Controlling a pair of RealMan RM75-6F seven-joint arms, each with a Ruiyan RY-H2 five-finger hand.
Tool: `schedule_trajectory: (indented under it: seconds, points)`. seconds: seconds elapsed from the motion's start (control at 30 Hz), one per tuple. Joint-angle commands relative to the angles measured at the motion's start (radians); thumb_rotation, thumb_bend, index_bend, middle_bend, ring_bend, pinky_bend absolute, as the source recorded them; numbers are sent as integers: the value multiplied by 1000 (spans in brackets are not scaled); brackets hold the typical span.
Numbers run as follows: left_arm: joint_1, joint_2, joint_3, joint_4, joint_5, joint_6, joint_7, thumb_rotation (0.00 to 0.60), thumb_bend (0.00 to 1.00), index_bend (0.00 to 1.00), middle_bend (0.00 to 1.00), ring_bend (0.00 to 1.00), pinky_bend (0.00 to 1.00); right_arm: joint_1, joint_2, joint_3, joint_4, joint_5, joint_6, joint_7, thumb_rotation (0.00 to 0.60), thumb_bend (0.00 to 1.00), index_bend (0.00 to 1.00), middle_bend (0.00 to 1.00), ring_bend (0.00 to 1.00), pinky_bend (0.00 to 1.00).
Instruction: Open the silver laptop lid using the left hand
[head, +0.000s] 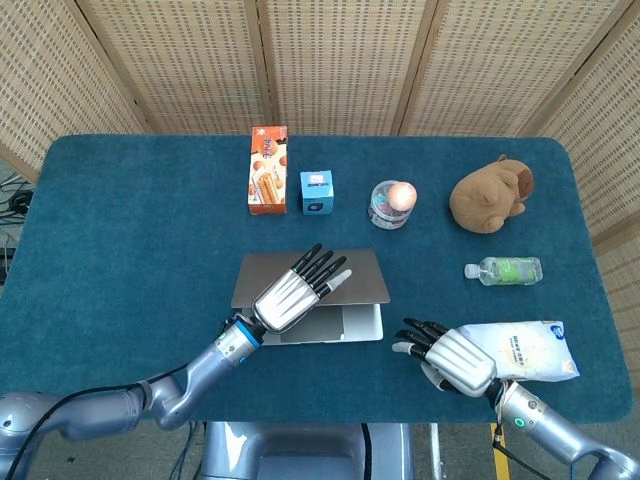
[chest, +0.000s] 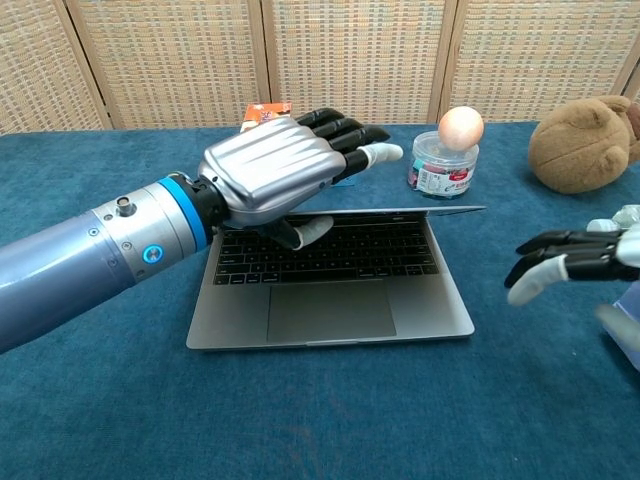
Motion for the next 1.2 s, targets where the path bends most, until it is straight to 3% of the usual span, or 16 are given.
schedule_trajectory:
  seconds: [0.03, 0.2, 0.7, 1.03, 1.2]
  points:
    - [-1, 7, 2, -8, -6, 1, 0, 600, 497, 0, 0, 0, 0, 33, -46, -14, 33, -5, -34, -2, 600, 893, 230, 197, 88, 216]
    - [1, 12, 1, -26, -22, 8, 10, 600, 497, 0, 0, 0, 0, 70, -125, -16, 72, 10, -86, -25, 600, 999, 230, 197, 87, 215]
    - [-6, 18, 10, -34, -41, 20, 3, 600, 498, 0, 0, 0, 0, 106, -232, 28, 88, 148, -144, -136, 600, 1000, 230, 167, 91, 215]
    - [-8, 21, 15, -20, -50, 25, -4, 600, 500, 0, 0, 0, 0, 117, -263, 59, 70, 249, -207, -281, 600, 1000, 231, 168, 122, 222]
    - [-8, 24, 18, -14, -49, 33, -6, 600, 501, 0, 0, 0, 0, 114, -290, 77, 72, 283, -211, -440, 600, 1000, 230, 190, 150, 250]
